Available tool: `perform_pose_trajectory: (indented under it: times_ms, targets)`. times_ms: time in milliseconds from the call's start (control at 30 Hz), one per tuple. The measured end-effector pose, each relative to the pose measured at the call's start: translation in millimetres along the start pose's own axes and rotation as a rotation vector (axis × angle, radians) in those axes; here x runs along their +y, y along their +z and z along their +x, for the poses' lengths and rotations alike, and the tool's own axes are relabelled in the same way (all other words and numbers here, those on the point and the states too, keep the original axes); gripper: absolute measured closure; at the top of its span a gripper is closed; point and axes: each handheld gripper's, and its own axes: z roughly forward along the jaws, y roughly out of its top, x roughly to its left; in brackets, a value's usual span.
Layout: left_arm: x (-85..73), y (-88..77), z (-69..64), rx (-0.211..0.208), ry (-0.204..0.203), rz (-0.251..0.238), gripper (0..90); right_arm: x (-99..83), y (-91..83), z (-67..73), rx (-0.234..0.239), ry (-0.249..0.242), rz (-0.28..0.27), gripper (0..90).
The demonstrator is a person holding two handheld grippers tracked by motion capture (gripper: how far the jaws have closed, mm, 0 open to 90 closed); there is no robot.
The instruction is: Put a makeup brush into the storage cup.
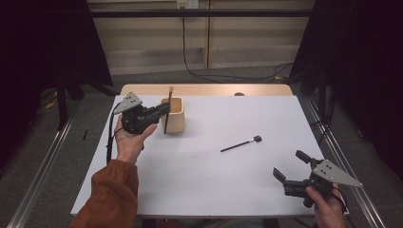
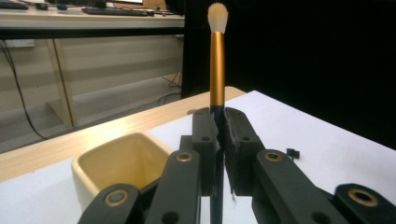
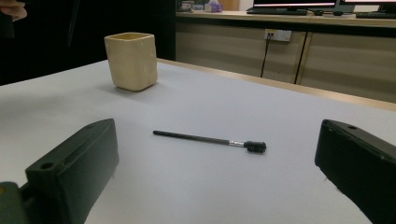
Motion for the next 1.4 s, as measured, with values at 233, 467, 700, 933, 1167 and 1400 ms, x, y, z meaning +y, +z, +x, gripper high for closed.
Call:
perform_pose_trajectory:
  times_ms: [233, 467, 700, 933, 1167, 1400]
  targets:
    - [17.1, 4.8, -1.0, -0.002, 0.004, -0.005, 83.9, 0.1, -0.4, -0.1, 0.001, -0.001, -0.001, 0.0]
    - [28.1, 7.5, 4.4, 0.007, 0.017, 0.006, 84.0, 0.2, -0.9, -0.1, 0.003, -0.001, 0.0, 0.0]
    - [39.0, 15.4, 7.3, 0.022, 0.012, 0.011, 84.0, 0.1, -0.1, 0.0, 0.002, -0.001, 0.0, 0.0]
    - [52.6, 23.2, 11.2, 0.05, 0.015, 0.006, 84.0, -0.1, -1.0, -0.3, -0.002, -0.005, -0.002, 0.0]
    - [61.2, 31.9, 19.1, 0.063, 0.019, 0.009, 84.0, 0.0, -1.3, -0.6, -0.001, -0.005, -0.002, 0.0]
    - [63.6, 39.9, 22.7, 0.084, 0.014, -0.001, 84.0, 0.0, -1.0, -0.4, 0.0, -0.005, -0.003, 0.0]
